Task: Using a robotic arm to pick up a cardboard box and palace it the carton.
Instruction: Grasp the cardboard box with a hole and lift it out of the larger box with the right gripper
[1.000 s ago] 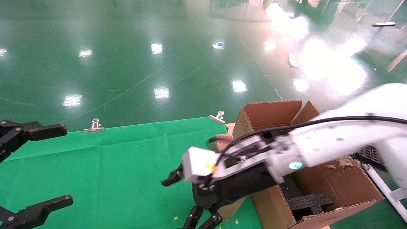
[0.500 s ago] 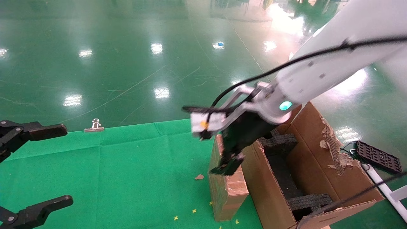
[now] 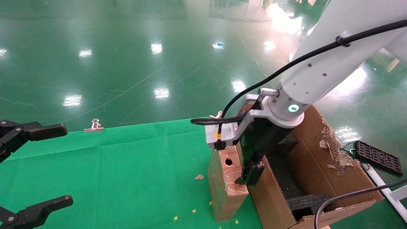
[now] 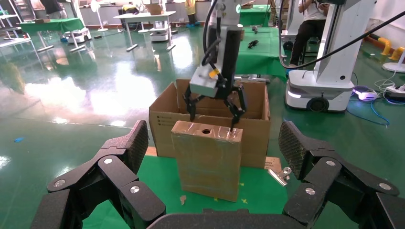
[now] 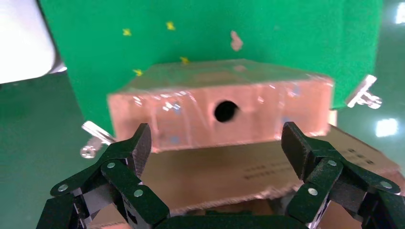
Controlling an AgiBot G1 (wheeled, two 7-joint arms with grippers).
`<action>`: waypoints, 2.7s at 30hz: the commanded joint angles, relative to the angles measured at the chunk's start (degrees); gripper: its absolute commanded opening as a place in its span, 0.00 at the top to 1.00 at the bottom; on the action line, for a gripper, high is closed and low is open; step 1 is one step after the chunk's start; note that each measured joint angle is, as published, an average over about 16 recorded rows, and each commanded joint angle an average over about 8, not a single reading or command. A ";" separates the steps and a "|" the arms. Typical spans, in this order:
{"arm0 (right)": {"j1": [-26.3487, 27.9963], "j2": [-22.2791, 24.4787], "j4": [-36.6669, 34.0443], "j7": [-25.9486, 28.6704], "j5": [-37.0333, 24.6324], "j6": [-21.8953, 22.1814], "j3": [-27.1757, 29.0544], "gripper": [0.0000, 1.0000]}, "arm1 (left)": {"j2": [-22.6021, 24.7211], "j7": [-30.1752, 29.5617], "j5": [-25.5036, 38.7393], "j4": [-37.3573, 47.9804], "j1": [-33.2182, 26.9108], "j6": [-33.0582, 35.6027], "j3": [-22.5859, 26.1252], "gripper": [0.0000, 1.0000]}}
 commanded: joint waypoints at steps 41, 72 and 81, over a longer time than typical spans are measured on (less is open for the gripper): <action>-5.70 1.05 -22.41 25.25 11.49 4.38 -4.53 0.38 | -0.05 0.06 -0.08 0.00 -0.03 -0.05 0.11 0.00; -4.98 0.78 -17.28 27.58 6.44 3.41 -7.17 1.00 | -0.08 0.10 -0.13 0.00 -0.04 -0.08 0.19 1.00; -3.03 3.72 -15.56 23.51 6.63 6.82 -4.94 1.00 | -0.09 0.11 -0.15 0.00 -0.05 -0.09 0.21 1.00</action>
